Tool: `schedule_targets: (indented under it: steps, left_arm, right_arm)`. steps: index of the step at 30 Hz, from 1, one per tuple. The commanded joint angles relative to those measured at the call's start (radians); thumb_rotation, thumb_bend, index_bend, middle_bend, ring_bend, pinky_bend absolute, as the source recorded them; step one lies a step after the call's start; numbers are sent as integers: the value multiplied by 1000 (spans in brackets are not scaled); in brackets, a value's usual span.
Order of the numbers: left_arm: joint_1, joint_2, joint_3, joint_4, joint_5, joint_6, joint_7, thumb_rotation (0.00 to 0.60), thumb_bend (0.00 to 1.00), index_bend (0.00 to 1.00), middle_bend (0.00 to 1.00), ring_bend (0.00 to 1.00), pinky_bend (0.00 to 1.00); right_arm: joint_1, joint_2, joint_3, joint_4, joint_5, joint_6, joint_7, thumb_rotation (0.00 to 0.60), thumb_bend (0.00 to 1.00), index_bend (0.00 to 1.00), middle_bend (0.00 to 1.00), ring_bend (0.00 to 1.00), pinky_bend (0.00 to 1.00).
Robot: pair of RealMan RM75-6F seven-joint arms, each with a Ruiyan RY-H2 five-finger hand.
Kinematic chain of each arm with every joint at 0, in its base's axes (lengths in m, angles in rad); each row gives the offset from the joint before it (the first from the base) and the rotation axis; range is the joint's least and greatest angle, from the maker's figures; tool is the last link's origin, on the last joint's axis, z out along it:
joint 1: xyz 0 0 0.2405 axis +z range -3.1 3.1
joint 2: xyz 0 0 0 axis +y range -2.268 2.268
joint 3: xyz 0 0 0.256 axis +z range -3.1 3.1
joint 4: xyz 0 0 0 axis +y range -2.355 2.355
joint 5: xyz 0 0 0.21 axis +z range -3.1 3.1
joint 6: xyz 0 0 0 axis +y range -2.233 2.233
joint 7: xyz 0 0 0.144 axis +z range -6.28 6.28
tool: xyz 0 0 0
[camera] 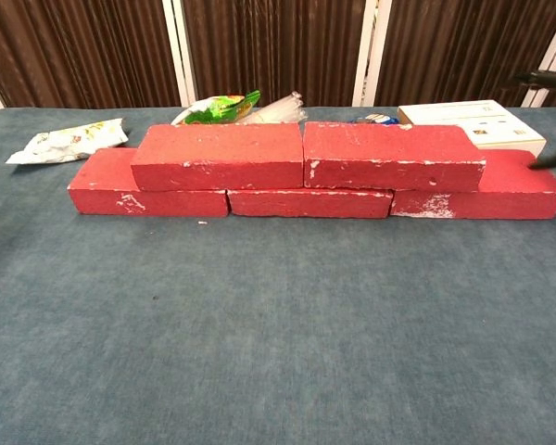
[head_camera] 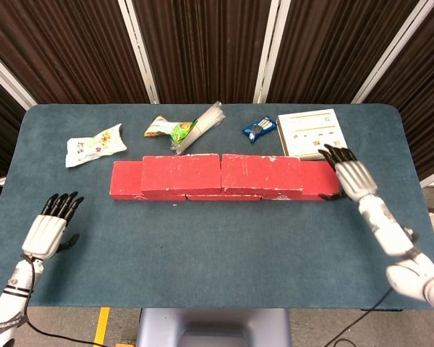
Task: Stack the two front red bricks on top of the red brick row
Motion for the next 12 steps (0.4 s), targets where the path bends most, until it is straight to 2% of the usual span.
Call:
schedule_targets:
  steps: [1, 3, 5, 12]
  left_arm:
    - [32, 8, -26, -42, -5, 82, 70, 600, 320, 0, 0, 0, 36]
    - [35, 25, -22, -65, 3, 88, 69, 600, 322, 0, 0, 0, 36]
    - [39, 40, -21, -86, 4, 91, 79, 600, 324, 0, 0, 0, 36]
    - [51, 58, -27, -132, -13, 91, 119, 600, 322, 0, 0, 0, 36]
  right_arm:
    - [-327, 62, -91, -381, -4, 432, -431, 600, 254, 0, 0, 0, 0]
    - [-337, 94, -109, -448, -22, 433, -489, 600, 253, 0, 0, 0, 0]
    - [-350, 103, -99, -481, -25, 455, -509, 600, 253, 0, 0, 0, 0]
    - [-363, 121, -83, -513, -8, 426, -525, 600, 253, 0, 0, 0, 0]
